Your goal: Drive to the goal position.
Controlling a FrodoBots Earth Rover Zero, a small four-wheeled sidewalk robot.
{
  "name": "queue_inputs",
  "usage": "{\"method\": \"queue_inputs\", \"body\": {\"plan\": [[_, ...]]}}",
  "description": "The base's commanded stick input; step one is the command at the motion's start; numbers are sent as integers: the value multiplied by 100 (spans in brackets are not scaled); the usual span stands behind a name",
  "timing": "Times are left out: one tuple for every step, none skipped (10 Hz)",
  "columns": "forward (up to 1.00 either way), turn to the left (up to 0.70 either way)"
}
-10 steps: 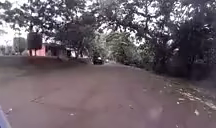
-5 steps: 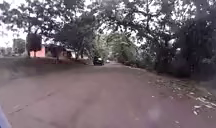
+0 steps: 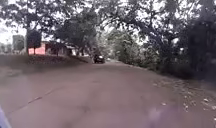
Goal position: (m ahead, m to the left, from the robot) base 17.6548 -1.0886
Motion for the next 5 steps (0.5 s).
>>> {"method": "queue_inputs", "body": {"plan": [[70, 0], [70, 0], [70, 0], [70, 0], [70, 0]]}}
